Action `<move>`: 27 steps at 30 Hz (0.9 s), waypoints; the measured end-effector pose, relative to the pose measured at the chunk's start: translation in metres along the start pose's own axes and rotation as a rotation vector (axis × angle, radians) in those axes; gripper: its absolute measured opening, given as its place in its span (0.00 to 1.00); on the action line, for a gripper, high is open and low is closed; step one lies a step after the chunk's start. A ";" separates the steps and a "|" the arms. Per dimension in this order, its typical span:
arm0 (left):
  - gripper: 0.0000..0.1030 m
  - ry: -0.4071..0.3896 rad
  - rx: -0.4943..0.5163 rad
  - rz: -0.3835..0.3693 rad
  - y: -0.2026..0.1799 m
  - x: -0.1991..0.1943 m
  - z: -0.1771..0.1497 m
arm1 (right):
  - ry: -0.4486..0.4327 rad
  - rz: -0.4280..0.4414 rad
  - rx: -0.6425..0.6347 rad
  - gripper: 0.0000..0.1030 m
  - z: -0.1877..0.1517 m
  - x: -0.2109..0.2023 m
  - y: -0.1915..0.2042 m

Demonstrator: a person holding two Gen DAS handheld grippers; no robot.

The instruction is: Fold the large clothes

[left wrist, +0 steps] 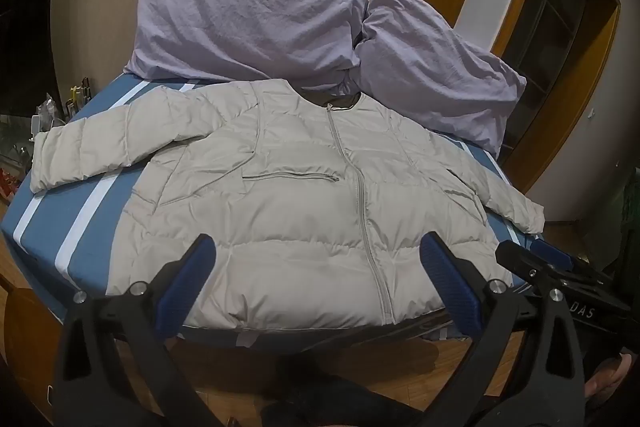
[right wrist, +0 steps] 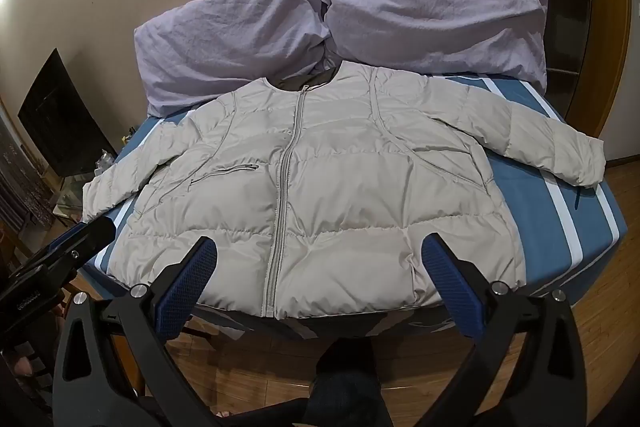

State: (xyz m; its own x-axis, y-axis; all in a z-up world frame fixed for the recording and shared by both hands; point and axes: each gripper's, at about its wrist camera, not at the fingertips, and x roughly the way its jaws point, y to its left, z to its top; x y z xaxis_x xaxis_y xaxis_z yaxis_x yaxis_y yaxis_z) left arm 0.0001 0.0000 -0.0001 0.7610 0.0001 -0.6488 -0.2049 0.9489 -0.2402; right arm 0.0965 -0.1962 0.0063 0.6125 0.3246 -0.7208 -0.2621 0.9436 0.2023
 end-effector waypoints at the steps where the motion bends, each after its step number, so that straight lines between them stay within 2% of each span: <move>1: 0.98 0.000 0.000 0.000 0.000 0.000 0.000 | 0.000 0.000 0.000 0.99 0.000 0.000 0.000; 27: 0.98 0.003 -0.003 -0.003 0.000 0.000 0.000 | 0.000 0.001 0.001 0.99 0.000 0.001 -0.001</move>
State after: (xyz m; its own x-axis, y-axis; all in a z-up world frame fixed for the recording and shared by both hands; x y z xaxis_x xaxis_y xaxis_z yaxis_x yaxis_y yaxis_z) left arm 0.0002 0.0000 -0.0001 0.7597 -0.0035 -0.6502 -0.2045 0.9480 -0.2440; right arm 0.0969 -0.1966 0.0052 0.6122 0.3257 -0.7205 -0.2619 0.9433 0.2039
